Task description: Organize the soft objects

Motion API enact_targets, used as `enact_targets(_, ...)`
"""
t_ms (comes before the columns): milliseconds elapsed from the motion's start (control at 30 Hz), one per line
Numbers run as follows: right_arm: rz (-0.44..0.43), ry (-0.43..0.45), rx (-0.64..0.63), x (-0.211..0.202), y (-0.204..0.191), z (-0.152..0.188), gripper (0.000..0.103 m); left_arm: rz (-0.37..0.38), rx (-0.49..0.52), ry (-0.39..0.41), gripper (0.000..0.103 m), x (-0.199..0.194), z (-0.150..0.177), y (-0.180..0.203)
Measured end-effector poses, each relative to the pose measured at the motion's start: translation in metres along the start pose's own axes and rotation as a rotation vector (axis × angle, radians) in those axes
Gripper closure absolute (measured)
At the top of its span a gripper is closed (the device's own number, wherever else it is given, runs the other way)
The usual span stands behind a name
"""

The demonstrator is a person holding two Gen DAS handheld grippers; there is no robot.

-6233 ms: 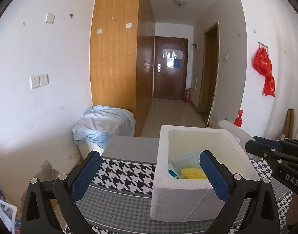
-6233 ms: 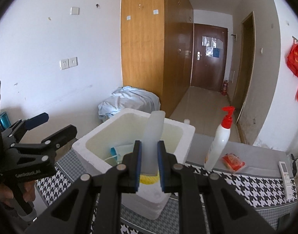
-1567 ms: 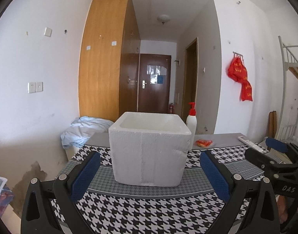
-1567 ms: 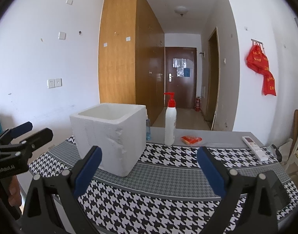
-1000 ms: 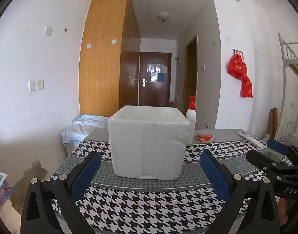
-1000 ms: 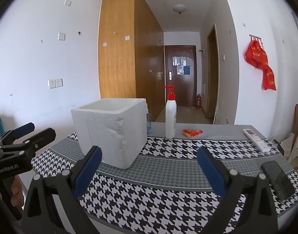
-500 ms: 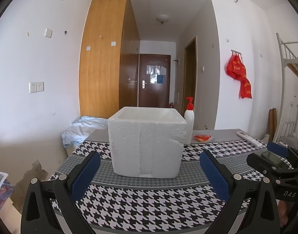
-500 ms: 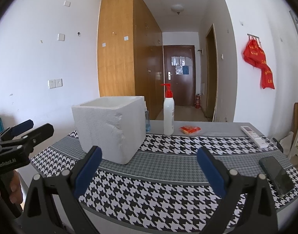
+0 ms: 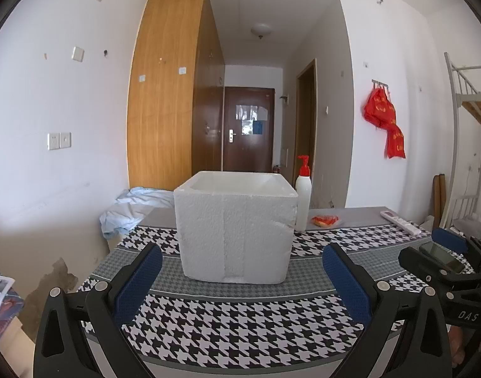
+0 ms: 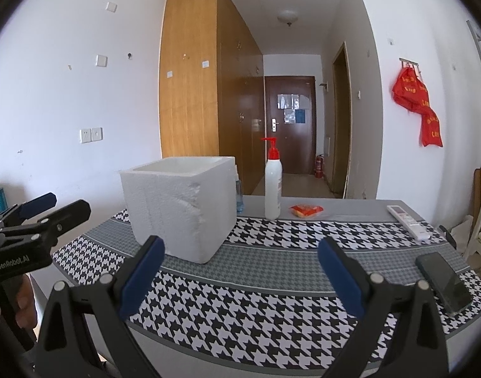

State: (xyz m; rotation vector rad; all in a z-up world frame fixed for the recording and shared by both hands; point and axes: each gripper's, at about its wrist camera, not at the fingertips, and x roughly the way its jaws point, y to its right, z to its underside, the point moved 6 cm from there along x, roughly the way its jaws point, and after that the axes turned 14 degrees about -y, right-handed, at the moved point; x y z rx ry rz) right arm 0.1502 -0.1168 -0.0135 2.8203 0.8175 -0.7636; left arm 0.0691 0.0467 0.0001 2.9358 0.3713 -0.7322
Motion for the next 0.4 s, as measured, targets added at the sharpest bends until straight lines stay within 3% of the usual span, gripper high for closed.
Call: enact_targets(400,-0.006,-0.011,-0.002,0.0054,0.0007,0.0002,0.004,-0.002,-0.006,-0.009,0.001,0.0024,0.0004,-0.001)
